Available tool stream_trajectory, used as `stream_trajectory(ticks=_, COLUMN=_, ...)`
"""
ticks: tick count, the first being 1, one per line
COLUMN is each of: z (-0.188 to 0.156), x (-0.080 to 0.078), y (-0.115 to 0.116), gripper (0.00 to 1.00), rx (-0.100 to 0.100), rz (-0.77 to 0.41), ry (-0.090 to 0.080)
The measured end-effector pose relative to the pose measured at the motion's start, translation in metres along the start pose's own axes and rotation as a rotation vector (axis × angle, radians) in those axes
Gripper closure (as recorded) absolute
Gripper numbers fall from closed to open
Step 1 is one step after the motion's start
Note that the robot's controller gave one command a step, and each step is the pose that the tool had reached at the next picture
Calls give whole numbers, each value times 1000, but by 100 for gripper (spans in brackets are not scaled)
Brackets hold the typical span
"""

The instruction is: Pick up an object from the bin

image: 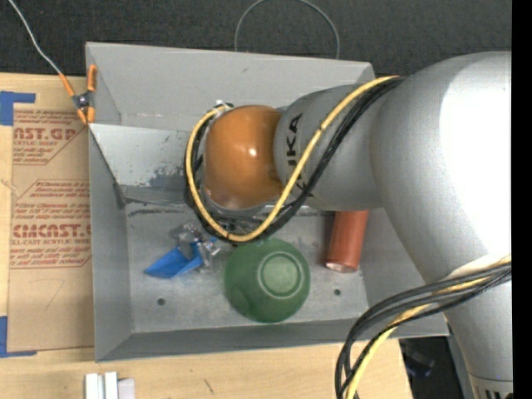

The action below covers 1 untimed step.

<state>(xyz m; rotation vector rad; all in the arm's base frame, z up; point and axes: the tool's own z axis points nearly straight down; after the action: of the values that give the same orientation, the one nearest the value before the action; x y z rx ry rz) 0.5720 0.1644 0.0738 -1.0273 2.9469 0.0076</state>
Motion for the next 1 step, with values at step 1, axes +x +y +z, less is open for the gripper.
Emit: stream_trajectory(ticks=1, z=0, x=0, y=0, gripper=100, rx=0, rz=0, ry=0)
